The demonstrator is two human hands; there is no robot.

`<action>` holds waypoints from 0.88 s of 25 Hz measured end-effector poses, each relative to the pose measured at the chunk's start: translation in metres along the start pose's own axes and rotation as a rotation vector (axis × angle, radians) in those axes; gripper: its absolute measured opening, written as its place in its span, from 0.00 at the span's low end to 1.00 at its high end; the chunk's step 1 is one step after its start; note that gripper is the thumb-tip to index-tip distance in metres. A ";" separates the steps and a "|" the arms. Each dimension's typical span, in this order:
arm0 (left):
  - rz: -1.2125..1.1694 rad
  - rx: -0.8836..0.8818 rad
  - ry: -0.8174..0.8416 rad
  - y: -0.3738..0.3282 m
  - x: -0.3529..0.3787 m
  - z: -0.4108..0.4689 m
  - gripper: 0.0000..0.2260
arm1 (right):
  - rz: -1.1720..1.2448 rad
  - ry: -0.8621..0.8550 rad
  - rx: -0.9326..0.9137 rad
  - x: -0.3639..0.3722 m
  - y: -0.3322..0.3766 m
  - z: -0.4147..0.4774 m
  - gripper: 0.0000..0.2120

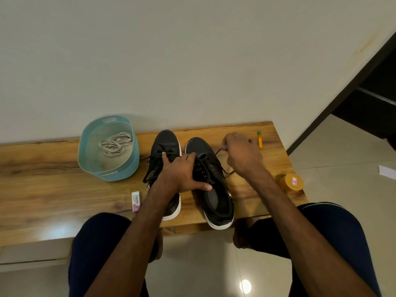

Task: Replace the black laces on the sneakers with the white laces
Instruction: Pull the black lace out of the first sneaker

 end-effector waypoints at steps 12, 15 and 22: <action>-0.011 -0.012 0.000 -0.001 -0.001 -0.001 0.56 | -0.006 0.312 -0.098 0.046 0.026 -0.017 0.06; -0.011 -0.018 0.011 0.000 0.001 0.000 0.56 | 0.035 0.073 -0.042 0.013 0.010 -0.009 0.02; -0.074 -0.018 -0.077 -0.001 -0.003 0.004 0.38 | 0.350 -0.179 0.210 -0.047 -0.059 0.006 0.07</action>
Point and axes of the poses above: each hand's wrist, its own z-axis towards the middle knuckle, its own x-axis out of the palm, y = z × x, the point moved 8 cm from there along z, towards the middle knuckle, and after that the axes turned 12 degrees about z, right-handed, at the moved point
